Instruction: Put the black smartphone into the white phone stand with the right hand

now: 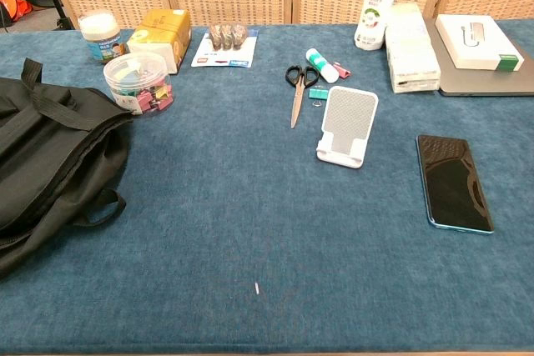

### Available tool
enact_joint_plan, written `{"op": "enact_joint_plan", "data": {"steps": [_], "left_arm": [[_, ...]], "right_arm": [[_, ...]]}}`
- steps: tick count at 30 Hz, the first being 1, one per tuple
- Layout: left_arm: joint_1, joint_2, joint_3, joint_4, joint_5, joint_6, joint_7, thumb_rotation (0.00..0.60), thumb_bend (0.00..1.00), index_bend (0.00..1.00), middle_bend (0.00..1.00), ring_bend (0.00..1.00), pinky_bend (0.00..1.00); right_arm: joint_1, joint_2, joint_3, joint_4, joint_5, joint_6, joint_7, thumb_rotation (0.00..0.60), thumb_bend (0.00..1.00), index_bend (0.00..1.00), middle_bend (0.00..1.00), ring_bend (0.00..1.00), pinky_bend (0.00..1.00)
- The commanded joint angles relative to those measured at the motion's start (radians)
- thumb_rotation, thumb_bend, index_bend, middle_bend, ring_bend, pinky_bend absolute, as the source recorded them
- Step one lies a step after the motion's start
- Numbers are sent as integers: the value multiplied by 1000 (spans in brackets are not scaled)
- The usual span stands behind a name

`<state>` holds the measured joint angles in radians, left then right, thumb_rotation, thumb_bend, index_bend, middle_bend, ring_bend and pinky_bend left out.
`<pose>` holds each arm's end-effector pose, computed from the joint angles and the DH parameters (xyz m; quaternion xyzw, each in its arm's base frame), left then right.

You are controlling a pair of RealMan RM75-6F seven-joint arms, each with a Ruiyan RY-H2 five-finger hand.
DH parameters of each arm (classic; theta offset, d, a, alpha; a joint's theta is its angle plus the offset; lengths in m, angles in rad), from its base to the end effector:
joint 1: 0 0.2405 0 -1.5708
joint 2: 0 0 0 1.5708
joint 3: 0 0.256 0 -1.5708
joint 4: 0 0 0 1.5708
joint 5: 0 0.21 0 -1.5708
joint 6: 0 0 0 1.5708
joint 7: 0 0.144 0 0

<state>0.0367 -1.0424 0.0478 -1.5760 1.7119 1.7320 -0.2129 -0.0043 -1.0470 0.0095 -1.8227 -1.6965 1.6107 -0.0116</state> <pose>-0.3051 0.1205 0.1921 -0.5881 -0.3735 -0.4659 0.5455 -0.2591 -0.1435 0.1681 0.5884 -0.3839 0.4641 0.5396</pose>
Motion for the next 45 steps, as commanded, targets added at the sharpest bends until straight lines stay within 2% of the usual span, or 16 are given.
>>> {"op": "enact_joint_plan", "data": {"steps": [1, 4, 10, 13, 17, 20, 27, 36, 45], "left_arm": [[2, 21, 6, -22, -19, -21, 3, 600, 0, 0, 0, 0, 0], [1, 32, 9, -36, -27, -36, 9, 600, 0, 0, 0, 0, 0], [-7, 39, 7, -53, -38, -64, 24, 600, 0, 0, 0, 0, 0], [-18, 34, 5, -63, -35, -83, 41, 600, 0, 0, 0, 0, 0], [-25, 27, -2, -68, -37, -91, 52, 600, 0, 0, 0, 0, 0], [-31, 21, -9, -71, -51, -104, 58, 600, 0, 0, 0, 0, 0], [-46, 9, -17, -84, -83, -147, 85, 600, 9, 0, 0, 0, 0], [-63, 10, -27, -95, -106, -180, 92, 600, 20, 0, 0, 0, 0], [-73, 2, -51, -102, -167, -208, 111, 600, 24, 0, 0, 0, 0]], "right_arm": [[-12, -35, 29, 26, 12, 38, -137, 600, 0, 60, 0, 0, 0], [-16, -56, 38, 28, 19, 48, -178, 600, 0, 60, 0, 0, 0], [29, -5, 10, -13, 37, -69, -38, 600, 0, 59, 0, 0, 0], [125, 7, 33, 84, 14, -193, -95, 600, 0, 59, 0, 0, 0], [224, 17, 37, 171, -30, -314, -73, 600, 0, 60, 0, 0, 0], [330, 35, 10, 269, -132, -428, -44, 600, 0, 59, 0, 0, 0], [491, 13, -41, 418, -278, -552, 21, 600, 0, 60, 0, 0, 0], [637, -57, -106, 563, -413, -580, 106, 600, 0, 91, 0, 0, 0], [756, -114, -171, 621, -468, -645, 199, 600, 0, 95, 0, 0, 0]]}}
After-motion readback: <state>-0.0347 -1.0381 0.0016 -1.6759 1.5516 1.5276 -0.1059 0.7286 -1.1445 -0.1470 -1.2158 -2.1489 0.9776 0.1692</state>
